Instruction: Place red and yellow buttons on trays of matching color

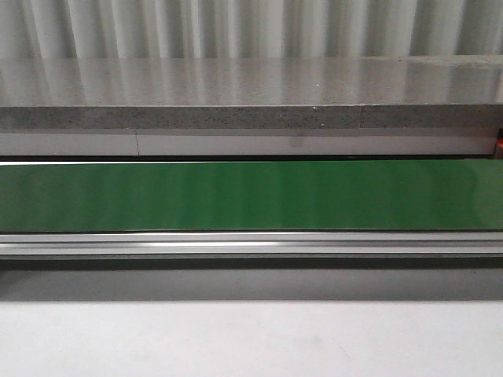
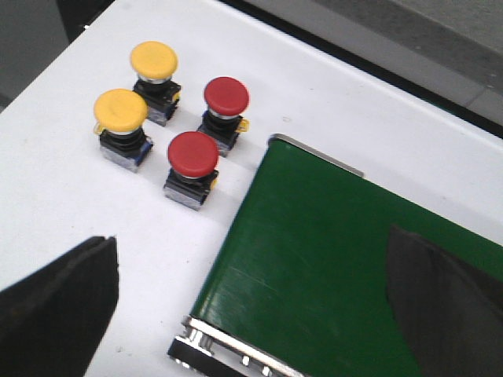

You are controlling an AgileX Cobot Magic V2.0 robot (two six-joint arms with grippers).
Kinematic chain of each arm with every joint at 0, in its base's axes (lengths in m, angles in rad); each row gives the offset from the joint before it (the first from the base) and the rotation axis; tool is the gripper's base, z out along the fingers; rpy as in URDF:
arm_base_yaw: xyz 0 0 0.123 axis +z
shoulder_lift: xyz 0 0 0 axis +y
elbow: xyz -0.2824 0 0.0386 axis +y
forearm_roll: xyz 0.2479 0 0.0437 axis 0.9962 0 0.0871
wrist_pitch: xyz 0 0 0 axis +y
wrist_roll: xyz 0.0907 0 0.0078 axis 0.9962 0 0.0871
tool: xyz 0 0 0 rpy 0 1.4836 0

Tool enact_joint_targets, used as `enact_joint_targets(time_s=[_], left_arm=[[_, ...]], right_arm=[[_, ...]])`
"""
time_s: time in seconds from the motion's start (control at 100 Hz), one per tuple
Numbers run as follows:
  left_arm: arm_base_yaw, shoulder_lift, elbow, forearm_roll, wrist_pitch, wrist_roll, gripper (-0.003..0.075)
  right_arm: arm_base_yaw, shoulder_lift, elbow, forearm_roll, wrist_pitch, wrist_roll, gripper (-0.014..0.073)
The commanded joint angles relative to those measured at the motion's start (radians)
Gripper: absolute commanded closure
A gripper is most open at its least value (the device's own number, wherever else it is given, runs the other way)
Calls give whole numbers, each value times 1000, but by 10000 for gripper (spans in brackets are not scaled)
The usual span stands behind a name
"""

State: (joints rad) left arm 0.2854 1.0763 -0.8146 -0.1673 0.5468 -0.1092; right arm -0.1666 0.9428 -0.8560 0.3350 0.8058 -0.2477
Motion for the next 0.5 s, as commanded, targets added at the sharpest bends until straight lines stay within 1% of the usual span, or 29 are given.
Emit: enact_joint_targets(time_s=[0.0,0.23,0.49], left_arm=[[30,85,-73,-30,-68,-11,71],[65,336,-182,-38,-72,-11,71],[65,526,-270,-46,-78,-11,71]], right_arm=[[1,-14,-24,14,-43,-10,661],[1,-14,-24,14,-43,-10,661],[1,-14,-24,14,-43,-10,661]])
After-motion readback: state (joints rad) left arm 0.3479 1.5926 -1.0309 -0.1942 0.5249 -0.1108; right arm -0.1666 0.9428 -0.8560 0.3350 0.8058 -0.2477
